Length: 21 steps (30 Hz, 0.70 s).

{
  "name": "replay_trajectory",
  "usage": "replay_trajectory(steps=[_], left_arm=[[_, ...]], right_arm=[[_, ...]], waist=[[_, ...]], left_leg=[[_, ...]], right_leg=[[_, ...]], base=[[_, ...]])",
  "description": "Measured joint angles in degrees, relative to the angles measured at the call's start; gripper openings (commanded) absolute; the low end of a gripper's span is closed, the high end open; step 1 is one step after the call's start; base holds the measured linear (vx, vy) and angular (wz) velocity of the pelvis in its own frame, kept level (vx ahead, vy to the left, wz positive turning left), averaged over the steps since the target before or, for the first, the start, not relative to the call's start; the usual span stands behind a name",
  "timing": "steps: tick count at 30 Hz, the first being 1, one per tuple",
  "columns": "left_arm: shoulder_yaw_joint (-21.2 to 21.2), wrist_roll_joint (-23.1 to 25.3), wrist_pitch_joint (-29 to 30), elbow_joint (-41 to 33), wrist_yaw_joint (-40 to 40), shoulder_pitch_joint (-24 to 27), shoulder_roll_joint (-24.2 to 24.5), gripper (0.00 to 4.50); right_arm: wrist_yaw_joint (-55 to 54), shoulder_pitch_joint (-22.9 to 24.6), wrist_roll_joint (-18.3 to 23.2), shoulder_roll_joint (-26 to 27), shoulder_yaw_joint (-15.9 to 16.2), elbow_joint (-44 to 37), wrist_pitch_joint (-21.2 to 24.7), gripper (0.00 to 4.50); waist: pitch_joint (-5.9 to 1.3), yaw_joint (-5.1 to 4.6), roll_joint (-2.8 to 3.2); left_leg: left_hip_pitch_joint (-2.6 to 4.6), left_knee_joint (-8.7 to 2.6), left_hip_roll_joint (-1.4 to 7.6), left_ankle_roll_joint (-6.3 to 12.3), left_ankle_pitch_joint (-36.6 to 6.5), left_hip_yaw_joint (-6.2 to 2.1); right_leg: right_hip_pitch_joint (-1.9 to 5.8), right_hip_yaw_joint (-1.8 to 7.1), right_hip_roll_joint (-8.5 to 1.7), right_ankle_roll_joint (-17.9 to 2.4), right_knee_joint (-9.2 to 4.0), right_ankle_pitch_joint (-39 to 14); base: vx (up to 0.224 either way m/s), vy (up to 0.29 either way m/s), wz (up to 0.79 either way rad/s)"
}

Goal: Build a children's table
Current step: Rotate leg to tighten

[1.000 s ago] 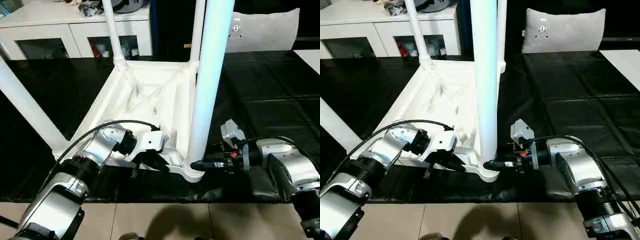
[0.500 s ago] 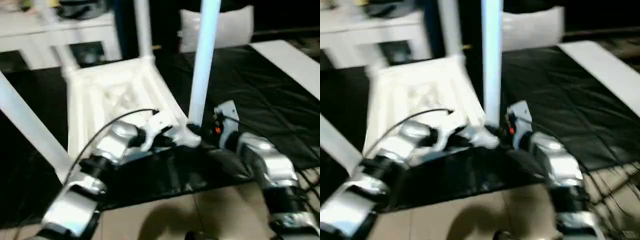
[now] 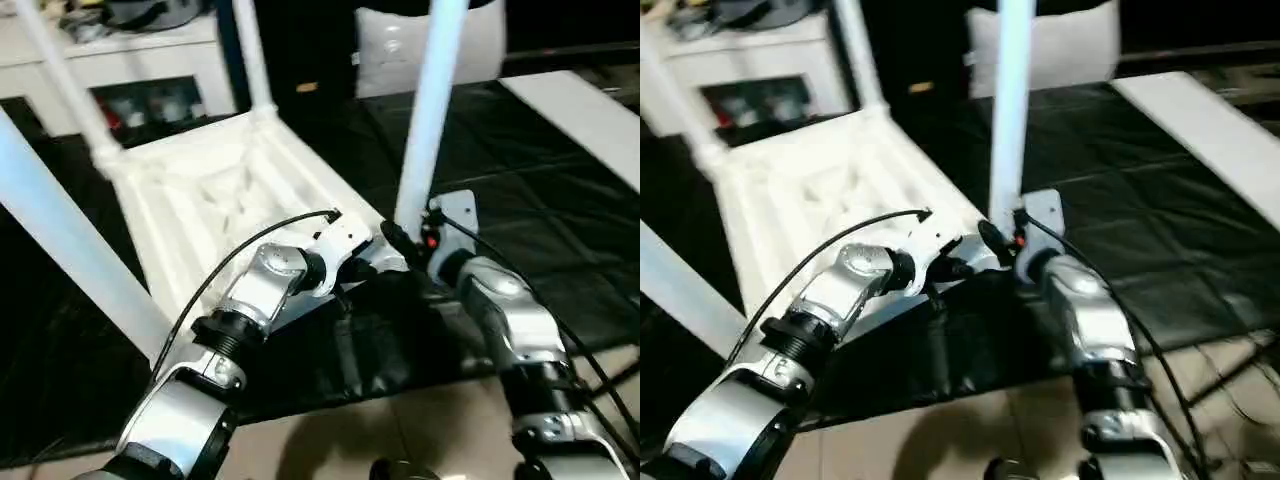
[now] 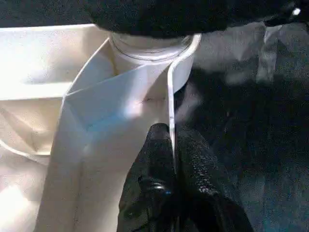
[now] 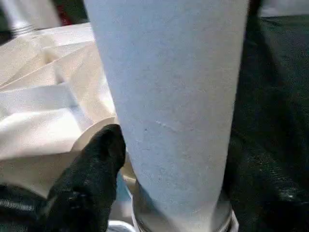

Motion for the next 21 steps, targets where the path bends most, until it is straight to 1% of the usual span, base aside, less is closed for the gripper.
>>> replay_trajectory(steps=[1,2,3,4,5,6,7,8,9,10,12,13,16,17,20,21], left_arm=[[-0.07,-0.02,-0.25,-0.1,-0.77,0.15,0.34,0.0],[-0.54,-0.06,-1.35,-0.27,-2.08,0.51,1.15,0.0],[-0.78,-0.12,-2.02,-0.48,-3.27,0.84,1.7,0.0],[-1.22,-0.29,-2.56,-1.11,-4.67,1.32,2.45,0.0],[-1.6,-0.62,-3.65,-1.95,-6.9,2.24,3.77,0.0],[-1.82,-1.0,-4.56,-2.09,-8.57,2.6,4.77,0.0],[-2.24,-1.05,-5.68,-2.09,-10.28,2.75,5.82,0.0],[-2.5,-1.21,-7.03,-2.09,-12.5,3.11,7.54,0.0],[-2.55,-1.24,-7.63,-2.09,-13.71,3.26,8.48,0.0],[-2.81,-1.24,-8.46,-2.09,-14.98,3.37,9.4,0.0],[-3.05,-1.6,-10.26,-2.09,-18.4,3.96,11.18,0.0],[-3.12,-1.7,-11.02,-2.09,-19.62,4.23,11.7,0.0],[-4.27,-2.54,-15.01,-2.09,-25.95,4.8,14.68,0.0],[-4.6,-3.02,-15.99,-2.09,-28.31,4.97,15.77,0.0],[-5.4,-3.4,-17.68,-2.09,-32.44,4.96,16.98,0.0],[-5.72,-3.45,-18.29,-2.09,-33.64,4.93,17.16,0.0]], right_arm=[[1.18,0.23,0.28,-0.73,0.12,0.0,-0.65,3.44],[3.29,0.54,0.8,-1.63,0.31,-0.07,-1.32,3.51],[5.12,0.93,1.2,-2.64,0.58,-0.18,-1.66,3.63],[7.5,1.36,1.52,-3.72,0.79,-0.41,-1.95,3.63],[11.11,2.1,2.27,-5.76,1.35,-0.99,-2.33,3.74],[13.89,2.48,2.78,-7.41,1.77,-1.41,-2.57,3.74],[16.93,3.05,3.29,-9.07,2.29,-2.41,-2.89,3.95],[20.52,3.45,3.57,-10.74,2.99,-3.49,-3.18,3.99],[22.26,3.56,3.68,-11.41,3.03,-3.96,-3.37,4.06],[24.1,3.54,3.82,-12.14,3.38,-4.24,-3.74,4.06],[28.2,3.55,4.56,-13.87,4.73,-4.56,-4.5,4.06],[29.69,3.54,4.84,-14.3,5.07,-4.56,-4.68,4.06],[36.83,3.53,5.73,-16.15,7.44,-4.56,-6.32,4.06],[39.07,3.49,5.95,-16.39,7.75,-4.41,-6.74,3.8],[43.16,3.3,6.79,-16.47,8.77,-4.0,-6.93,3.67],[44.83,3.18,7.19,-16.46,9.6,-3.91,-6.93,3.53]], waist=[[0.0,0.4,0.0],[0.0,1.16,0.01],[-0.01,1.66,0.01],[-0.01,1.94,0.01],[-0.01,2.55,0.02],[-0.01,3.08,0.02],[-0.01,3.3,0.01],[0.0,3.56,0.01],[0.02,3.68,-0.04],[0.03,3.8,-0.04],[0.07,4.11,-0.12],[0.07,4.3,-0.13],[0.07,4.88,-0.37],[0.05,5.19,-0.56],[0.0,6.41,-0.85],[-0.01,6.75,-0.94]], left_leg=[[0.02,0.0,0.01,0.01,0.01,0.0],[0.11,0.0,0.03,0.02,0.01,0.06],[0.16,0.01,0.06,0.02,0.02,0.11],[0.17,0.02,0.06,0.04,0.04,0.13],[0.24,0.06,0.06,0.04,0.05,0.16],[0.28,0.17,0.08,0.04,0.05,0.2],[0.31,0.25,0.09,0.04,0.05,0.24],[0.43,0.29,0.09,0.03,0.05,0.29],[0.58,0.31,0.09,0.02,0.05,0.35],[0.87,0.31,0.09,0.01,0.05,0.4],[1.08,0.31,0.09,0.01,0.05,0.51],[1.16,0.31,0.09,0.0,0.05,0.53],[1.18,0.31,0.09,0.0,0.05,0.56],[1.18,0.31,0.09,0.0,0.05,0.55],[1.18,0.31,0.09,0.0,0.05,0.59],[1.18,0.32,0.06,-0.01,0.05,0.61]], right_leg=[[-0.01,0.0,0.0,-0.01,0.07,-0.02],[-0.01,0.04,0.02,0.03,0.09,-0.07],[-0.01,0.07,0.03,0.03,0.1,-0.06],[0.0,0.11,0.03,0.0,0.12,-0.04],[0.03,0.15,0.02,-0.01,0.16,-0.03],[0.03,0.2,0.02,-0.01,0.27,-0.03],[0.01,0.25,0.02,-0.01,0.37,-0.03],[0.04,0.33,0.02,-0.01,0.44,-0.03],[0.08,0.39,0.02,-0.02,0.51,-0.02],[0.09,0.44,0.02,-0.02,0.55,-0.02],[0.2,0.54,0.02,-0.01,0.59,-0.03],[0.26,0.56,0.02,-0.01,0.59,-0.03],[0.28,0.6,0.02,-0.01,0.59,-0.03],[0.28,0.6,0.02,-0.01,0.6,-0.03],[0.28,0.72,0.02,0.0,0.6,-0.03],[0.28,0.88,0.03,0.02,0.6,-0.04]], base=[[0.0,0.0,0.0],[0.0,0.0,0.0],[0.0,0.0,0.0],[0.0,0.0,0.0],[0.0,0.0,0.0],[0.0,0.0,0.0],[0.0,0.0,0.0],[0.0,0.0,0.0],[0.0,0.0,0.0],[0.0,0.0,0.0],[0.0,0.0,0.0],[0.0,0.0,0.0],[0.0,0.0,0.0],[0.0,0.0,0.0],[0.0,0.0,0.0],[0.0,0.0,0.0]])
